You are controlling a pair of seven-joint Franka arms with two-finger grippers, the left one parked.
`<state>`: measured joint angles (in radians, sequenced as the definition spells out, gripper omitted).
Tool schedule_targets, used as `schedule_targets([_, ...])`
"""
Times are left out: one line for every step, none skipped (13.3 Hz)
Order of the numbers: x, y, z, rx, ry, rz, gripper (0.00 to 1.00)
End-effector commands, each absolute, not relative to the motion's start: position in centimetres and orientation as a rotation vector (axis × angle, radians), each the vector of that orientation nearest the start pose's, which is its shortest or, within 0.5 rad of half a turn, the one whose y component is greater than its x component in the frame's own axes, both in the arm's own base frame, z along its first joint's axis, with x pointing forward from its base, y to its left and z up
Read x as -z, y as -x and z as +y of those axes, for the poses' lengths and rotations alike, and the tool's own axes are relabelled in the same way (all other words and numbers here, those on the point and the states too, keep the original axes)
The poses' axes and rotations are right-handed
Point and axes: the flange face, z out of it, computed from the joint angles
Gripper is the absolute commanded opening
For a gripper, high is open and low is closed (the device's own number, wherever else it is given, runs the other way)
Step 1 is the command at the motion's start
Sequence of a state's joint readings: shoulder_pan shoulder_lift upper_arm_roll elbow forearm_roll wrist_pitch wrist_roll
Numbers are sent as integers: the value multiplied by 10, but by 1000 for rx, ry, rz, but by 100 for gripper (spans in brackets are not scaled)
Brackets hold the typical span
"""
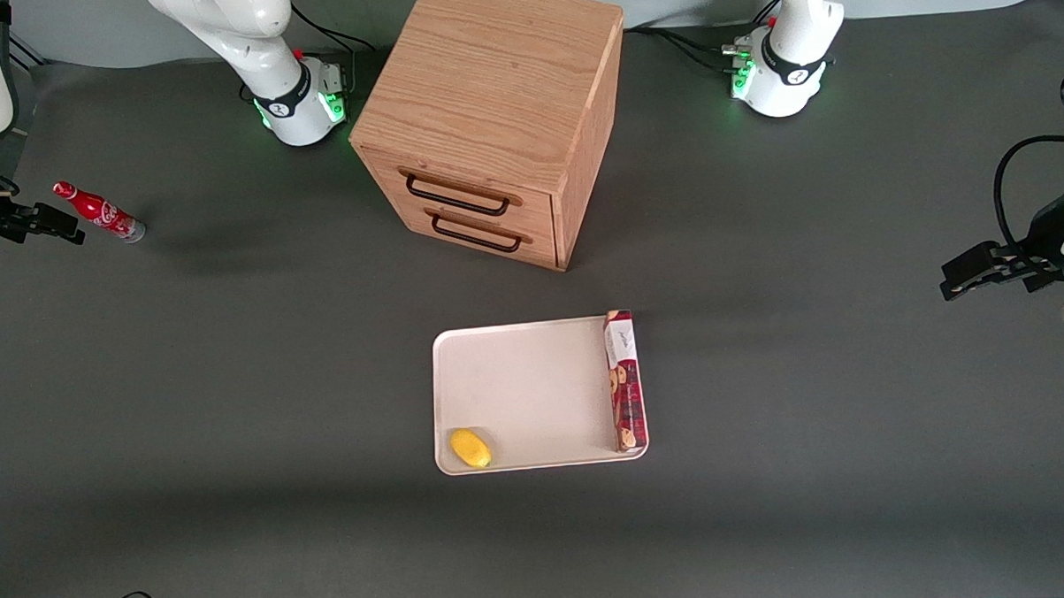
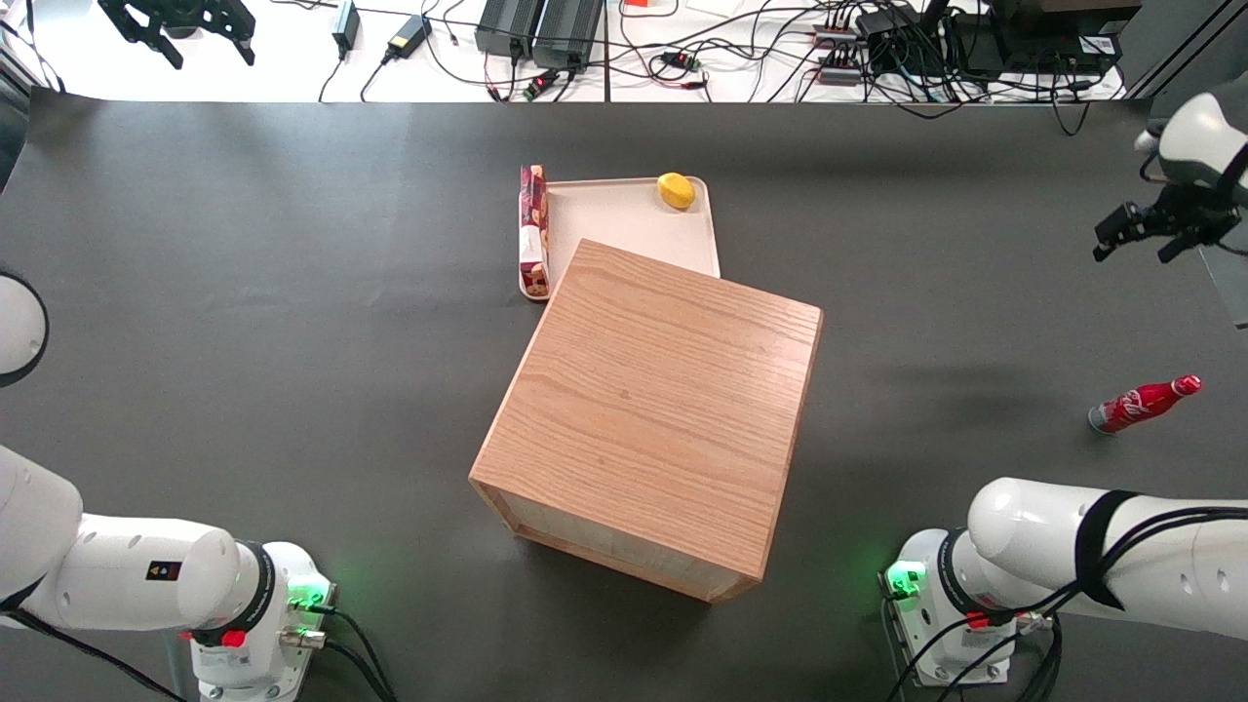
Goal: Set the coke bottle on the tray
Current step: 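Move the right gripper over the red Coca-Cola bottle lying on the table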
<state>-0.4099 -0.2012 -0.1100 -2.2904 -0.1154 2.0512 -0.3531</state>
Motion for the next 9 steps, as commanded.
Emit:
schedule_targets([-412,-362,-259,-74,3198,185,100])
schedule_targets([-406,-348,-276,-72,3197,182,100])
schedule_targets([-401,-333,-295,-71,3198,158,100])
schedule_targets([-399,-320,-311,-64,3202,147,100])
schedule_targets([-398,-308,-322,-71,3198,154,100])
schedule_targets([-397,-295,-334,-75,3196,153,100])
schedule_targets([-392,-279,-349,-91,3185,171,100])
schedule_targets([-381,-267,-355,-102,3175,180,100])
schedule_targets([-374,-260,-356,-86,3179,192,100])
